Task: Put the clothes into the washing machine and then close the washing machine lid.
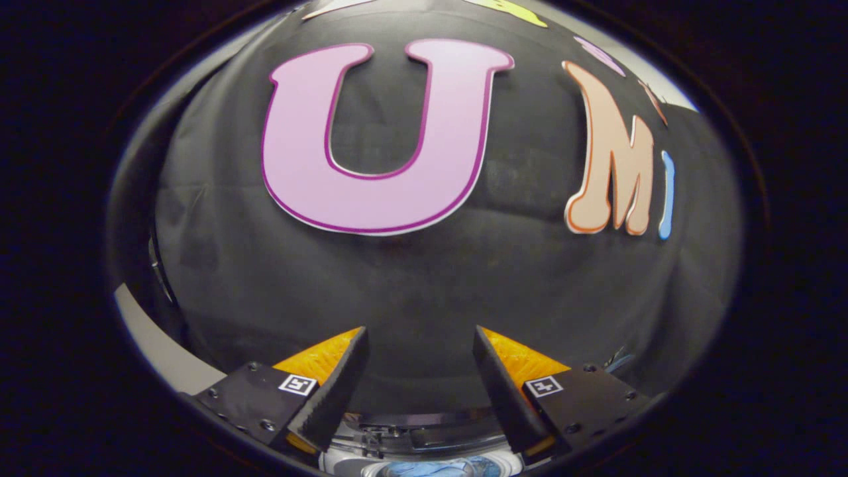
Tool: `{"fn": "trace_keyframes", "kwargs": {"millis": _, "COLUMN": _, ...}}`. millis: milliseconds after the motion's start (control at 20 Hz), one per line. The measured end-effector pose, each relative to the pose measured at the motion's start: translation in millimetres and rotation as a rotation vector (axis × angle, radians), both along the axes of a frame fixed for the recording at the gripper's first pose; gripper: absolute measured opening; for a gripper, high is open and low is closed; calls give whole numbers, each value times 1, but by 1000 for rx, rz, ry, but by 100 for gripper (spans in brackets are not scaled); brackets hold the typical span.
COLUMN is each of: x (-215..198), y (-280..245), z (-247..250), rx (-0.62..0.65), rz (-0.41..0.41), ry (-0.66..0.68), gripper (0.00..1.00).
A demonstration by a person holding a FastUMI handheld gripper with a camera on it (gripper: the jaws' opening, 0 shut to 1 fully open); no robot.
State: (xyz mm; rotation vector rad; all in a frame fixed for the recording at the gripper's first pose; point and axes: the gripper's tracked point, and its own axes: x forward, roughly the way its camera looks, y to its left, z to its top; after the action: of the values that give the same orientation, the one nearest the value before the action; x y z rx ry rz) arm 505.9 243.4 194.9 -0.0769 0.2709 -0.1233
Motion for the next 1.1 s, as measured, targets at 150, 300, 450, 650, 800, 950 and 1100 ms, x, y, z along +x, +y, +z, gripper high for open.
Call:
{"fn": "trace_keyframes", "kwargs": {"millis": 150, "x": 0, "y": -1, "z": -15, "rx": -5, "rz": 5, "ry": 45, "gripper": 98}}
{"fn": "trace_keyframes", "kwargs": {"millis": 300, "x": -5, "y": -1, "z": -25, "rx": 32, "rz": 5, "ry": 68, "gripper": 97}}
{"fn": "trace_keyframes", "kwargs": {"millis": 450, "x": -14, "y": 0, "z": -22, "rx": 11, "rz": 17, "ry": 64, "gripper": 97}}
{"fn": "trace_keyframes", "kwargs": {"millis": 650, "x": -34, "y": 1, "z": -22, "rx": 18, "rz": 30, "ry": 57, "gripper": 98}}
{"fn": "trace_keyframes", "kwargs": {"millis": 800, "x": -54, "y": 0, "z": -22, "rx": 15, "rz": 32, "ry": 58, "gripper": 98}}
{"fn": "trace_keyframes", "kwargs": {"millis": 950, "x": -76, "y": 1, "z": -26, "rx": 12, "rz": 42, "ry": 56, "gripper": 98}}
{"fn": "trace_keyframes", "kwargs": {"millis": 1100, "x": -94, "y": 1, "z": -31, "rx": 17, "rz": 51, "ry": 58, "gripper": 98}}
